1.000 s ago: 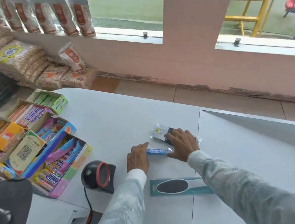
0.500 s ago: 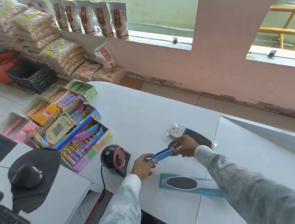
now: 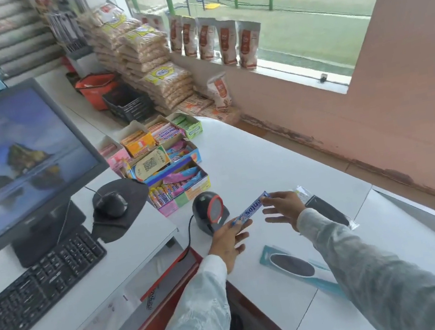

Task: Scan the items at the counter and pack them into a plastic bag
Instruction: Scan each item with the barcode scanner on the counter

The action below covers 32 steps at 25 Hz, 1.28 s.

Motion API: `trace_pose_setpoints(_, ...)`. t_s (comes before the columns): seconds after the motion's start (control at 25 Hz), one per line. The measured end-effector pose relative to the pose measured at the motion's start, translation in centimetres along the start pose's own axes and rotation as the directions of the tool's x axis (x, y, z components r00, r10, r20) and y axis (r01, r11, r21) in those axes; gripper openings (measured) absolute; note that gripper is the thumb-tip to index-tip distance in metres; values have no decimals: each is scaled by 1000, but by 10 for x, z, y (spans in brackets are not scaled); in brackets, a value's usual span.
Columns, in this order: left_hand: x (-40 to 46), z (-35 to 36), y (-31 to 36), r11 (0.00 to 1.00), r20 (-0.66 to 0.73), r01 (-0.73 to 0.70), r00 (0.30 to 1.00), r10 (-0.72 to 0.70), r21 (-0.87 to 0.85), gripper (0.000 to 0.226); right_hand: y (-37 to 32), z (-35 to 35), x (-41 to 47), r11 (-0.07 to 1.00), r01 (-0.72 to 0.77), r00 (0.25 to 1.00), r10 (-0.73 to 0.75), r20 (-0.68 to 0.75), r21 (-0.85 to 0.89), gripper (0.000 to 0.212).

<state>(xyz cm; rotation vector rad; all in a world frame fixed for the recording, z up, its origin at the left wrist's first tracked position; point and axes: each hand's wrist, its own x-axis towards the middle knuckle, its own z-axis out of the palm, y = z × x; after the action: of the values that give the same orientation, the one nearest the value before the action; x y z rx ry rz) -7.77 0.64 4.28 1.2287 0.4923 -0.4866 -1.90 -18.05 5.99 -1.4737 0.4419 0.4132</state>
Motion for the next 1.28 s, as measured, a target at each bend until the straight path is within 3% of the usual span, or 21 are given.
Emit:
trace_pose_setpoints(0.2,-6,8,-5,989,-49,-9,999,2,-146,26,-17,11,0,995,51,999,-51,10,-80,31)
trace_pose_setpoints(0.4,0,7,-11,976,-67,16,997,-32,-219,19,-20,12,-1,986,40,999,-40,-1,-165,16)
trace_pose_setpoints(0.52,9,15,-11,998,-144,31,989,-40,-61,18,-10,-9,-3,931,7,998,-31,-60,-364,16)
trace_pose_setpoints(0.64,26,31,-20,988,-244,24,970,13,151,21,20,-50,-16,744,-81,996,30,-88,-664,12)
trace_pose_setpoints(0.76,42,59,-32,902,-186,-3,978,92,431,28,57,-80,-33,650,-161,979,10,-204,-742,9)
trace_pose_setpoints(0.92,50,90,-52,686,-42,-66,989,139,724,30,89,-89,-52,588,-220,941,-82,-328,-778,25)
trace_pose_setpoints(1.08,46,103,-65,324,113,-187,966,233,928,33,97,-92,-66,584,-232,925,-114,-362,-778,42)
trace_pose_setpoints(1.28,9,75,-67,-67,260,-257,863,433,964,47,72,-61,-79,226,27,893,-443,-78,-974,42)
